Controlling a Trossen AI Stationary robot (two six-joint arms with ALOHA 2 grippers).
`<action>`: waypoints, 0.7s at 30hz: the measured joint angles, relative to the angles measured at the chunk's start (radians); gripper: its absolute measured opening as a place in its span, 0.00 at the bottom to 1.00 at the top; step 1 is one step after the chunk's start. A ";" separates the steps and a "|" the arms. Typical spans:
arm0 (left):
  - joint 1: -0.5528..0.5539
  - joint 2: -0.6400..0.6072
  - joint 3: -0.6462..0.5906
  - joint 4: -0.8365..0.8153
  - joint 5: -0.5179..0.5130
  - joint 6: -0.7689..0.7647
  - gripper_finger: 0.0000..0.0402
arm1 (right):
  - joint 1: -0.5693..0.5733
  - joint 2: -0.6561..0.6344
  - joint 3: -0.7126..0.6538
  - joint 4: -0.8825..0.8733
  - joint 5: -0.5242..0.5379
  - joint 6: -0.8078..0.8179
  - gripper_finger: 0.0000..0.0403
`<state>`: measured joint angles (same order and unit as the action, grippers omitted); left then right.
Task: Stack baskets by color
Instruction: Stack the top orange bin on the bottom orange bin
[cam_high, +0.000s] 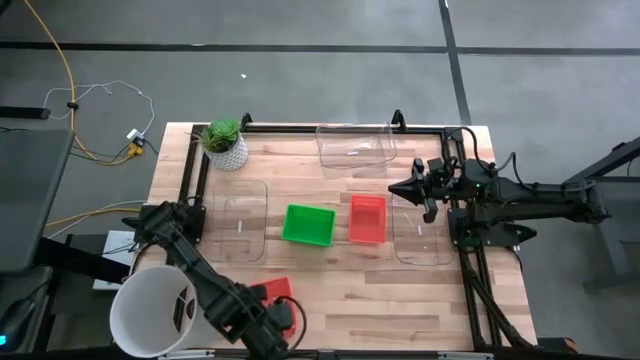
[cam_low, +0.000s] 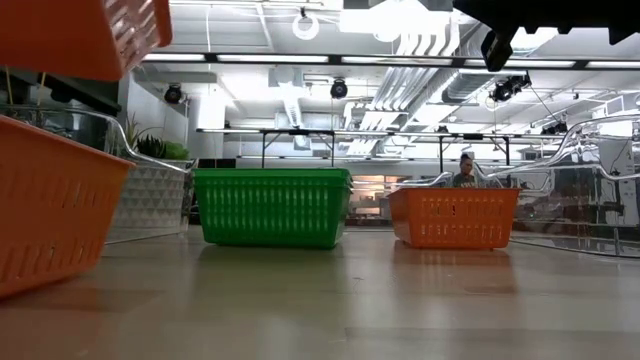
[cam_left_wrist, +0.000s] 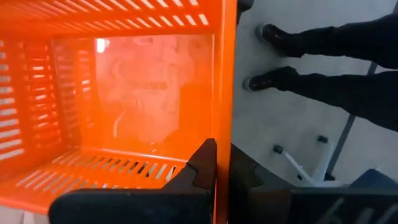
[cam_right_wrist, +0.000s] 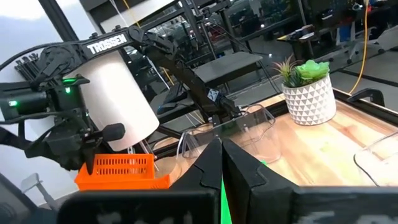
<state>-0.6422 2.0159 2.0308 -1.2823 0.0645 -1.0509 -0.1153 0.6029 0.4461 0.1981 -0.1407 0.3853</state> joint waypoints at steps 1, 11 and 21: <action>0.000 0.000 0.000 0.000 0.000 -0.003 0.00 | 0.000 0.000 0.000 0.000 0.000 -0.003 0.00; 0.021 0.000 -0.013 0.003 0.058 0.064 0.00 | 0.000 0.000 0.000 0.000 -0.001 -0.027 0.00; 0.029 0.000 -0.099 0.045 0.142 0.067 0.00 | 0.000 0.000 0.000 0.000 -0.001 -0.027 0.00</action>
<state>-0.6136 2.0159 1.9319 -1.2378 0.2066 -0.9842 -0.1154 0.6033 0.4461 0.1978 -0.1417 0.3580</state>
